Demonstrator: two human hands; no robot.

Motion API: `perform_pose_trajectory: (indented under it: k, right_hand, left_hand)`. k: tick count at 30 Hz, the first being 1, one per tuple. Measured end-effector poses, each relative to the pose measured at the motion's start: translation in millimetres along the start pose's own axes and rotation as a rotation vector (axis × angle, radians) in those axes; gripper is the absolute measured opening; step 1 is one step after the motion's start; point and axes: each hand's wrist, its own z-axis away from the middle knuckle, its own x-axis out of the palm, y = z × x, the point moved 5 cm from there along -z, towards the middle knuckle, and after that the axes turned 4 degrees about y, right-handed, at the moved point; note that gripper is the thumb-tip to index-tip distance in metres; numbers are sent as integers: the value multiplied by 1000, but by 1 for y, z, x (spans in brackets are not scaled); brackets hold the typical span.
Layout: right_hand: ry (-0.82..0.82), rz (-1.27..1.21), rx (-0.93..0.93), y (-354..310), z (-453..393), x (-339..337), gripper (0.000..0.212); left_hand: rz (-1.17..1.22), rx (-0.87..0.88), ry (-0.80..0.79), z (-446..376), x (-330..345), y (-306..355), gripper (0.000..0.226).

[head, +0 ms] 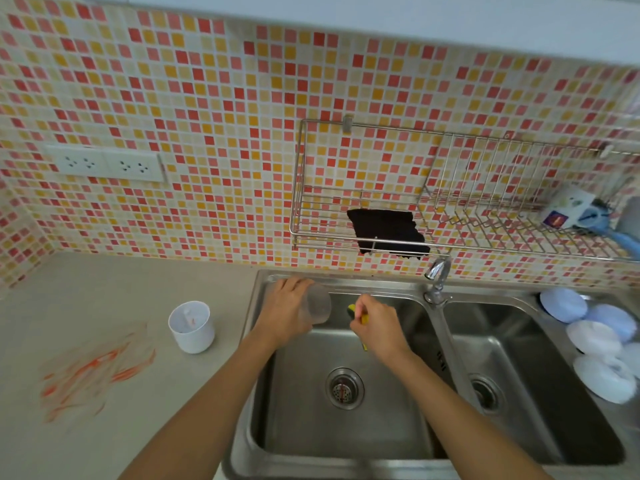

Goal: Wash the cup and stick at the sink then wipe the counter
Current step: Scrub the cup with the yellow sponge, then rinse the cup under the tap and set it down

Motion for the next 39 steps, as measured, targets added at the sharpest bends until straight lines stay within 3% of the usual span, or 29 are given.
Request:
perform_pose_trajectory:
  k: [8,13,21,30,33,36,39]
  right_hand:
    - [341,-437,-181,-69,-34,-79,14]
    - [462,-373,-236,-95,-87,-99,8]
    - [250,-53,-214,-94,-153,-46,18]
    - [-59,74,-222,-88,-148,-25,34]
    - [49,20,-274,-91,-136,-36,33]
    - [256,-193,-402,-84,-104,-50,34]
    - [473,-319,-372,-43,-59,-64,31]
  left_hand:
    - [97,-65,-16,-10,-12,-2,87]
    - [121,-114,-11,-12,-15,-5,86]
    - [124,-143,13,-17,-18,-15,85]
    - [111,-169,8,-8,-22,-27,89]
    - [122,-169,25,-4,-22,-23,87]
    - [147,-149,30,0,-17,-15,85]
    - [233,-143,-23,6,-3,-2,88]
